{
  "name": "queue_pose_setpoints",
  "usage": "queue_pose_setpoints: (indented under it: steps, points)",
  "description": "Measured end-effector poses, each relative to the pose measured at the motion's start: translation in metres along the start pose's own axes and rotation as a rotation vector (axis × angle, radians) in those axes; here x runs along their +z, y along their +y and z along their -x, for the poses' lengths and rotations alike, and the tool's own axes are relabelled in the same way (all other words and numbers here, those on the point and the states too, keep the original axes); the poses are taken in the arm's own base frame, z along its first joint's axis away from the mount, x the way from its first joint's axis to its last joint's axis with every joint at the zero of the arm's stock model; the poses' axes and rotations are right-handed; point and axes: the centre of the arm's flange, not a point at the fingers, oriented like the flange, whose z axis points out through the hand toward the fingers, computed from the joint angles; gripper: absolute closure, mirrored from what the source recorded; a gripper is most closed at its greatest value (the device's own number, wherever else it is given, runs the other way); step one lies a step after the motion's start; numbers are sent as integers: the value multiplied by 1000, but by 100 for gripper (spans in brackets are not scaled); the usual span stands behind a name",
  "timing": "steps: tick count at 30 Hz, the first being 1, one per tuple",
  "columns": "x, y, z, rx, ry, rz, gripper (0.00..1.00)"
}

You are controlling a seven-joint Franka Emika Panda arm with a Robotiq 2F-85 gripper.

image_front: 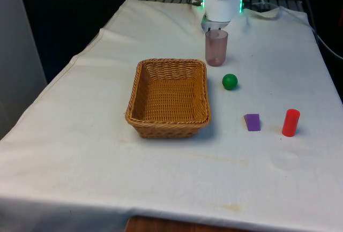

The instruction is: Pick up the triangular block and place it into the basket.

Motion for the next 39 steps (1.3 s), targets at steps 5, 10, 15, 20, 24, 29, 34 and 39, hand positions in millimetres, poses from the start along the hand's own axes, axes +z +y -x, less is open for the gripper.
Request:
queue_pose_setpoints:
  steps: [5,10,15,20,24,29,34,39]
  points:
    - [8,-12,0,-10,25,-2,0]
    - [20,-27,0,-23,49,-5,0]
    - [28,-36,-1,-26,58,-5,0]
    - [48,-54,-9,-34,72,-5,0]
    - [57,-62,-13,-35,77,-4,0]
    - [80,-77,-23,-40,81,-3,0]
    - [94,-86,-30,-44,79,-2,0]
    - [114,-97,-38,-48,79,-2,0]
